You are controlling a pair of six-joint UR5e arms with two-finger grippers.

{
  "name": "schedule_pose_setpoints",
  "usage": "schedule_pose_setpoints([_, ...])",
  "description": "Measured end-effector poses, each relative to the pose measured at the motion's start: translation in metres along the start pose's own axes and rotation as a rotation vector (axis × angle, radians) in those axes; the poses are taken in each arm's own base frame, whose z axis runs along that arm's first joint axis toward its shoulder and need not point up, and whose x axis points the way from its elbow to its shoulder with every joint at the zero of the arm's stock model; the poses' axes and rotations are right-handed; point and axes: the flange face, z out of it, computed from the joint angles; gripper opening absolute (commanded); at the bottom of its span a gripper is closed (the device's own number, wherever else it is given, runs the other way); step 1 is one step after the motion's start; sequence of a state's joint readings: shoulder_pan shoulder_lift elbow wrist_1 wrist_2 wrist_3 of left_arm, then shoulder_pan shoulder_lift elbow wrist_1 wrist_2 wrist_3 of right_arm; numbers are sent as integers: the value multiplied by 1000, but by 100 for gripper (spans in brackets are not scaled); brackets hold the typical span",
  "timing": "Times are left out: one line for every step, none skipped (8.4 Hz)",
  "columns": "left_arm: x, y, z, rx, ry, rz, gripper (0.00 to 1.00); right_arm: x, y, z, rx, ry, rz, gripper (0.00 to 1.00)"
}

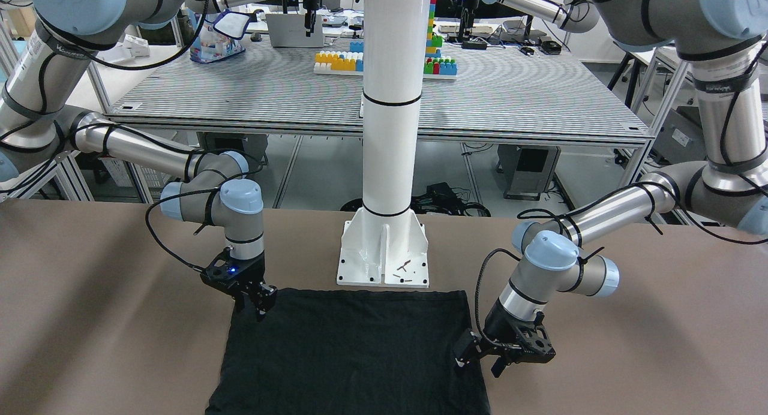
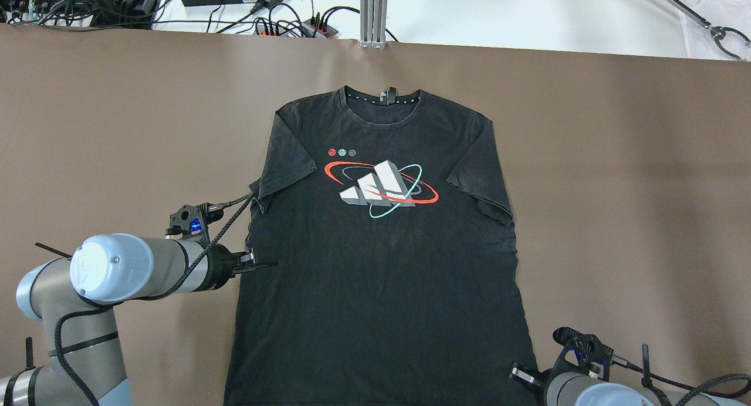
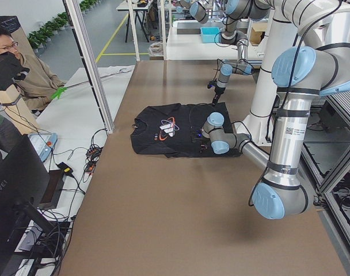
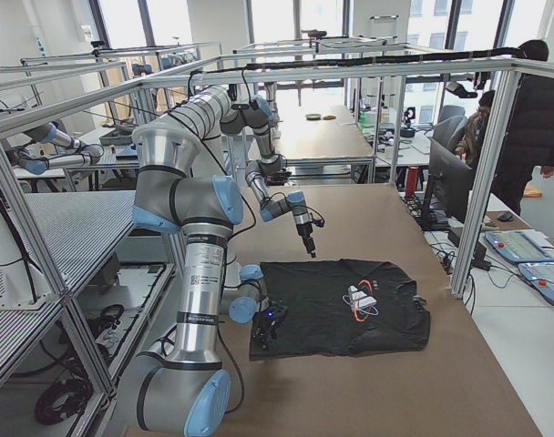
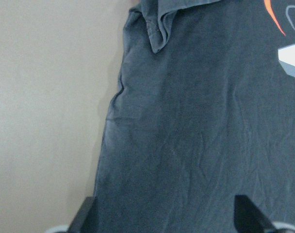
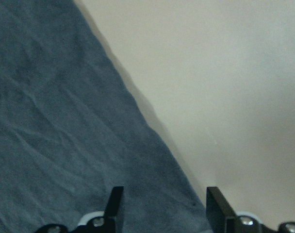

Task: Fold clothes
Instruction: 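Move both grippers down to the shirt's hem corners nearest the robot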

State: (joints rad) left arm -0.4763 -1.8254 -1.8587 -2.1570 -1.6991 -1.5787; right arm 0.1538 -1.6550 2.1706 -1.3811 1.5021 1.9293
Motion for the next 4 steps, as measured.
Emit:
schedule_pose_setpoints([1, 2, 1, 5, 0, 2, 100, 10, 7, 2, -13, 19, -8, 65])
schedule_pose_setpoints([1, 3, 2, 14, 0, 2, 100, 17, 17, 4, -24, 34, -14, 62])
schedule_pose_setpoints([1, 3, 2, 21, 0, 1, 100, 21, 25, 6, -32, 44, -20, 52])
schedule_pose_setpoints([1, 3, 2, 24, -1, 1, 100, 23, 30, 7, -36, 48, -22, 31])
